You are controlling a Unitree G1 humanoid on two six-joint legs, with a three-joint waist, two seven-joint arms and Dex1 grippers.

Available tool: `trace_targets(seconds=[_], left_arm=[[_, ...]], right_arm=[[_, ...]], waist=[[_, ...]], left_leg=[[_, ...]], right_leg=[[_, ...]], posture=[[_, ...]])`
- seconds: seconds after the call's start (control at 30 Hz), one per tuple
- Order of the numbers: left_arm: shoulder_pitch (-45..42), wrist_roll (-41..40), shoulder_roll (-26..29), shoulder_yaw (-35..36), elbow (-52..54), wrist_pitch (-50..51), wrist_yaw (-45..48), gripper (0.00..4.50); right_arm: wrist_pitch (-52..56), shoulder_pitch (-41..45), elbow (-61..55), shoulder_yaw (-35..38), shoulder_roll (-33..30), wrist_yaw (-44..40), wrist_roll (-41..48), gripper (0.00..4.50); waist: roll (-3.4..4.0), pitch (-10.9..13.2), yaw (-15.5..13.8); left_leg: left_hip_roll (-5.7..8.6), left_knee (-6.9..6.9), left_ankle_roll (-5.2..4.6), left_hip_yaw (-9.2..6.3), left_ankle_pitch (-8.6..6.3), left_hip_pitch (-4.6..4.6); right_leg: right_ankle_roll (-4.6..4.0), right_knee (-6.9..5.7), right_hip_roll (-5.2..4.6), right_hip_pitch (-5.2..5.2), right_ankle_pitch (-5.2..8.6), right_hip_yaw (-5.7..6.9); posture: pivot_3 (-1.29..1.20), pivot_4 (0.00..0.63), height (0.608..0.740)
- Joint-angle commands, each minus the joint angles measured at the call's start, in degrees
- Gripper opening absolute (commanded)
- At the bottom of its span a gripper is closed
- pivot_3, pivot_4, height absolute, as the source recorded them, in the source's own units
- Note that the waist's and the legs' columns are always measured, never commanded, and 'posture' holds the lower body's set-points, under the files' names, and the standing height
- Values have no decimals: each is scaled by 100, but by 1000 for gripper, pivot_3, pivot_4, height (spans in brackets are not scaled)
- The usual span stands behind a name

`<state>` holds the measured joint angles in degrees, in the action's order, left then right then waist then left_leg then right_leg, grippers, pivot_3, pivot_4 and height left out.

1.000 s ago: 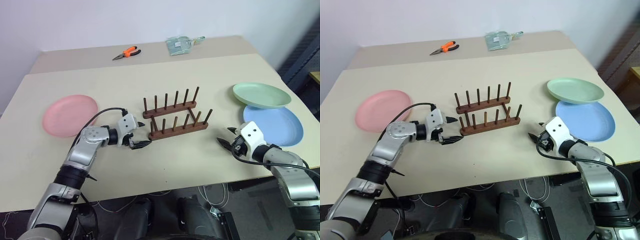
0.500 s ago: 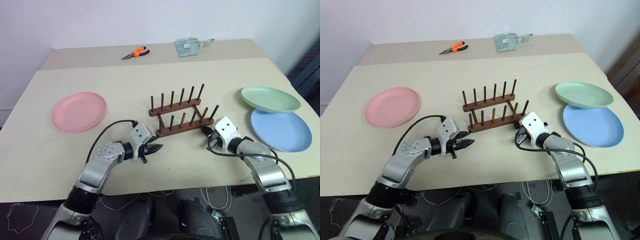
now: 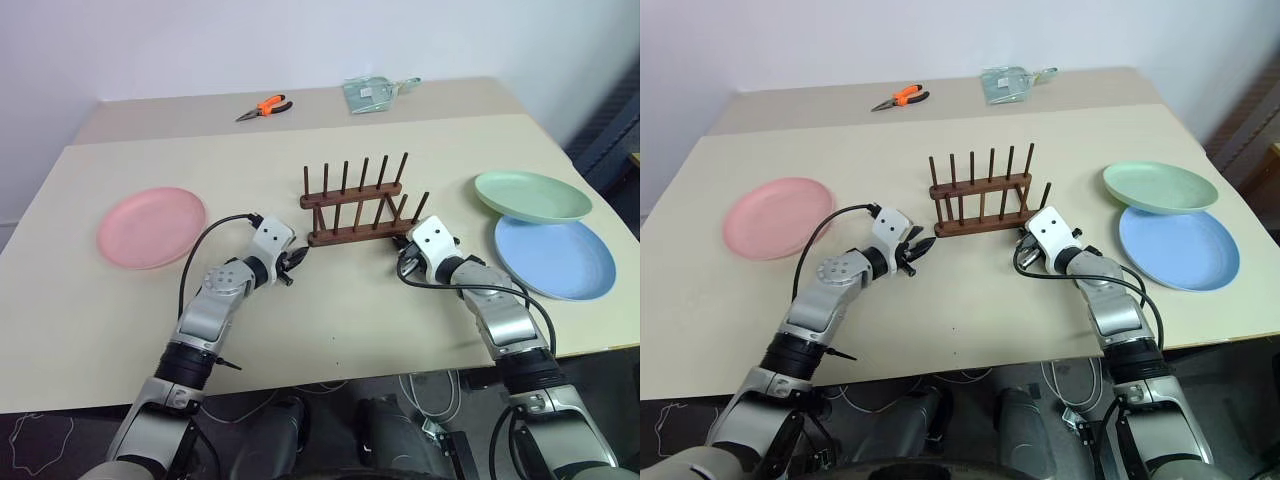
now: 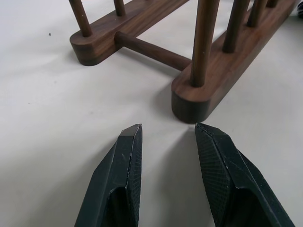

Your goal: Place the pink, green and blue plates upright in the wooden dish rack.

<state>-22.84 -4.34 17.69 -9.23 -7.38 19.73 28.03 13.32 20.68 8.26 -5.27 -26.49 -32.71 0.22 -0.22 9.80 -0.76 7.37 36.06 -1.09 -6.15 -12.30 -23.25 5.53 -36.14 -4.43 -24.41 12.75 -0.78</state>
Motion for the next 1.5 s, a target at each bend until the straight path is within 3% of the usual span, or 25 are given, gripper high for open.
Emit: trace_targets(seconds=[0.03, 0.07, 0.2, 0.23, 0.4, 0.53, 0.73, 0.97, 1.17, 1.27, 1.5], left_arm=[[257, 17, 248, 355, 49, 238, -113, 2306], [292, -13, 294, 472, 121, 253, -154, 2603], [309, -216, 598, 1702, 554, 502, -862, 4500], [277, -252, 639, 1923, 663, 591, -1016, 4500], [-13, -320, 606, 2894, 1229, 1097, -2056, 4500], [-289, -255, 327, 4079, 1464, 2050, -3538, 4500], [-18, -793, 15, 4498, 2096, 2546, -3508, 4500], [-767, -2179, -857, 6714, 1775, 3604, -4815, 4500], [-1158, -2842, -729, 7045, 1022, 3652, -4871, 4500], [-1429, -3080, -508, 7132, 281, 3364, -4803, 3635], [-1723, -3593, -291, 7201, -624, 2967, -5031, 66]], right_arm=[[99, -148, -679, 75, -126, -425, 344, 1773], [158, -179, -822, 72, -131, -479, 386, 2256], [269, -350, -1576, -103, -212, -850, 548, 4280], [246, -351, -1629, -144, -210, -872, 514, 4451], [203, -209, -1612, -337, -96, -908, 454, 4451], [439, -123, -1651, -459, 6, -1171, 748, 4451], [116, 53, -1376, -615, 104, -1065, 477, 4451], [-76, 100, -1237, -678, 119, -1042, 415, 4451], [-121, 64, -1221, -693, 111, -997, 397, 4451], [-143, 1, -1261, -693, 127, -927, 360, 4500], [-162, -92, -1371, -620, 130, -757, 300, 4500]], waist=[[1, 0, 48], [1, 0, 63], [-2, 4, 156], [-5, 6, 164], [-14, 10, 51], [-21, 11, 4], [-33, 10, -3], [-48, 9, 8], [-63, 6, -14], [-63, 6, 0], [-67, 4, 2]], left_leg=[[-1, -3, 0, 0, 0, 0], [-1, -5, 0, 0, 0, 0], [-5, -8, 1, -1, -1, -2], [-7, -9, 1, -1, -1, -6], [-8, 2, 7, -2, -5, -10], [-4, 6, 15, -2, -10, -10], [-4, 5, 18, -2, -10, -11], [-7, 4, 22, -3, -11, -11], [-4, 10, 25, -5, -10, -10], [-4, 9, 28, -8, -8, -10], [-4, 5, 37, -7, -3, -10]], right_leg=[[0, 0, 0, -3, 0, -1], [0, -1, 1, -5, 0, -1], [-1, -3, 3, -11, 1, 0], [-1, -4, 6, -17, 1, 0], [0, 2, 5, -11, 0, 6], [2, 2, 3, -10, -1, 6], [2, 0, 4, -10, -1, 9], [2, 0, 7, -12, -1, 11], [2, -1, 7, -7, -1, 14], [2, -1, 7, -6, -1, 17], [2, -1, 6, -10, -1, 15]], posture=[[0, 150, 729], [0, 150, 729], [0, 150, 729], [0, 150, 729], [0, 150, 729], [0, 150, 729], [0, 150, 729], [0, 150, 729], [0, 150, 729], [0, 150, 729], [0, 150, 729]])
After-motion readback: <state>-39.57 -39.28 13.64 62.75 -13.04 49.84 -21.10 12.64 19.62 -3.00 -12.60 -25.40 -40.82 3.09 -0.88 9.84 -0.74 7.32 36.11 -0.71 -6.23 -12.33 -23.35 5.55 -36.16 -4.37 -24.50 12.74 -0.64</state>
